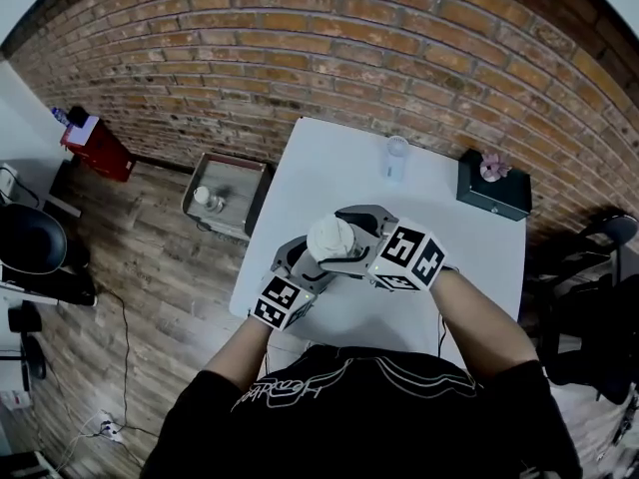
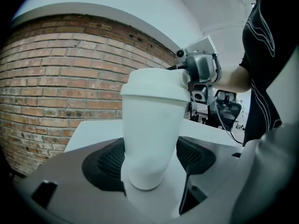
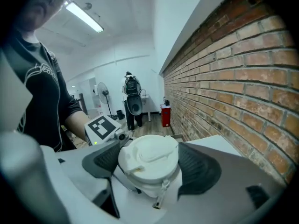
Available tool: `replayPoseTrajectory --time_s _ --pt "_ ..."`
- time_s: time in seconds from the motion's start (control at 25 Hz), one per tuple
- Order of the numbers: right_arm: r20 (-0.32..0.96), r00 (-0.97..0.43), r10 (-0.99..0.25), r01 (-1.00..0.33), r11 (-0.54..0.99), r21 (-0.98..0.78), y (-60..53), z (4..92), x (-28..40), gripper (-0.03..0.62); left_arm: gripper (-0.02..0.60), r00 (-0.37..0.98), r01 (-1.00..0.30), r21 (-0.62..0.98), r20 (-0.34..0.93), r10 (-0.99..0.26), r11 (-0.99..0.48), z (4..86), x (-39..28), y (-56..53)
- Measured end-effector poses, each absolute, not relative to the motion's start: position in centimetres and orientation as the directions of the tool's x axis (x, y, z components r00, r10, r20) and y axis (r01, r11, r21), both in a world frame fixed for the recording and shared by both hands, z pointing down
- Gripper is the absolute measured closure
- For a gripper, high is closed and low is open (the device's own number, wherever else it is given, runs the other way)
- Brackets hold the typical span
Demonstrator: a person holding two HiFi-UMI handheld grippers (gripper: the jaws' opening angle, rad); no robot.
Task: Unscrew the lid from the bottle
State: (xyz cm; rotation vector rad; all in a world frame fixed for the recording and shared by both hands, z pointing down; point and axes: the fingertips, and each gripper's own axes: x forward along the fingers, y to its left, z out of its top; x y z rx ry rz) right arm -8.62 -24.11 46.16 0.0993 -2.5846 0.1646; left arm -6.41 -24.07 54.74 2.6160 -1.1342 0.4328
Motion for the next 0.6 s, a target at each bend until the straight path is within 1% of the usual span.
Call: replayPoseTrajectory --time_s 0.24,0.48,0.6 --pt "0.556 -0.824 0.108 0.063 0.993 -0.099 -23.7 46.2 -8.7 0.212 0.222 0.65 -0.742 0.116 0.367 -0.666 -0.66 54.7 -6.5 -24.0" --pt "0.59 -0.757 0.282 0.291 0.953 -0.082 -23.1 46.5 -8.7 0.212 0.222 0.649 -0.744 0.114 0.361 -0.67 -0.659 54.7 -6.5 -24.0" --pt "0.606 -0.725 0.326 0.361 0.93 -0.069 -22.9 46.5 -8.8 0.212 0.222 0.645 -0.748 0.115 0.355 -0.676 -0.654 54.7 -6.6 -24.0"
